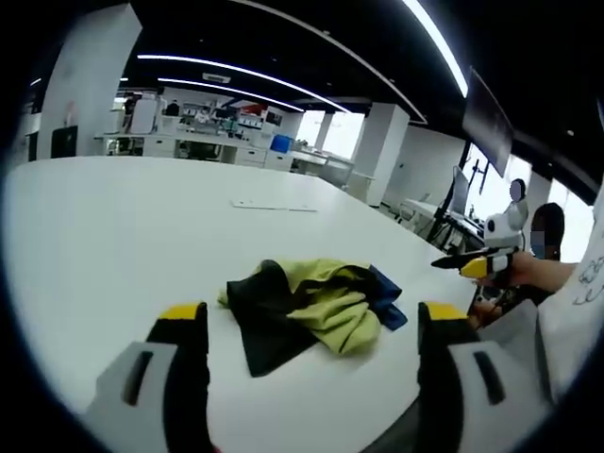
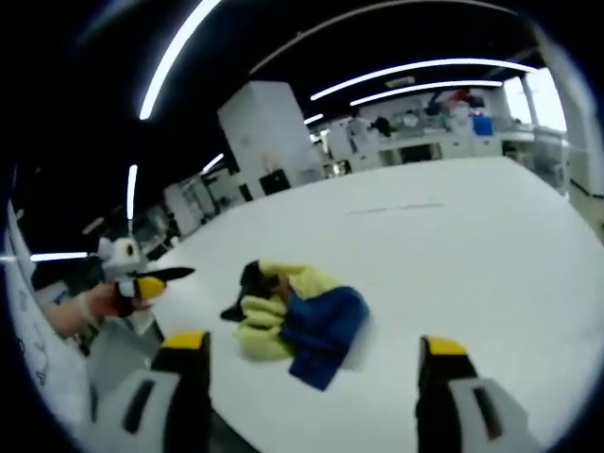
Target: Fold the garment on the visible template until the final outline fits inside the template.
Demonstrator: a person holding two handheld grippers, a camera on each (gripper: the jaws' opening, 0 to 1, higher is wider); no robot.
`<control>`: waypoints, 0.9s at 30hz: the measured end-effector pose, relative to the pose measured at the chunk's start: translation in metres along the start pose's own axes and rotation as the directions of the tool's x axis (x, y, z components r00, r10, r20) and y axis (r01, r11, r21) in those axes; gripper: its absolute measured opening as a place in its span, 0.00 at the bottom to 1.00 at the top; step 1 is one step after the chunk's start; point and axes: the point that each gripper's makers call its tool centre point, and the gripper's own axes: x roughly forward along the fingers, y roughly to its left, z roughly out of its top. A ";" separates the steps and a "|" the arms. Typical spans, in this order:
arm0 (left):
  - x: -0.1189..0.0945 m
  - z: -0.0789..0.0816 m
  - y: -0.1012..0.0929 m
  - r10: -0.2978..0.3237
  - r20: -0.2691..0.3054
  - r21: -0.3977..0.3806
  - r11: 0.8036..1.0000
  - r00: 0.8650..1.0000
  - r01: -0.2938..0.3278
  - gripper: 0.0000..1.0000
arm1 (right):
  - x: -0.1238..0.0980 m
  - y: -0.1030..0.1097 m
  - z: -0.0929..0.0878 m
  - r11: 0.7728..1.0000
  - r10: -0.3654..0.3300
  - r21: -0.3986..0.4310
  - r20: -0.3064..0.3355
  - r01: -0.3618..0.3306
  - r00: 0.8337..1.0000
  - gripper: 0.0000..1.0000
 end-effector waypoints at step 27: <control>-0.001 -0.005 -0.007 -0.006 -0.048 0.038 0.999 0.999 0.008 0.88 | 0.005 0.005 -0.013 0.998 0.004 -0.055 -0.072 -0.008 0.997 0.83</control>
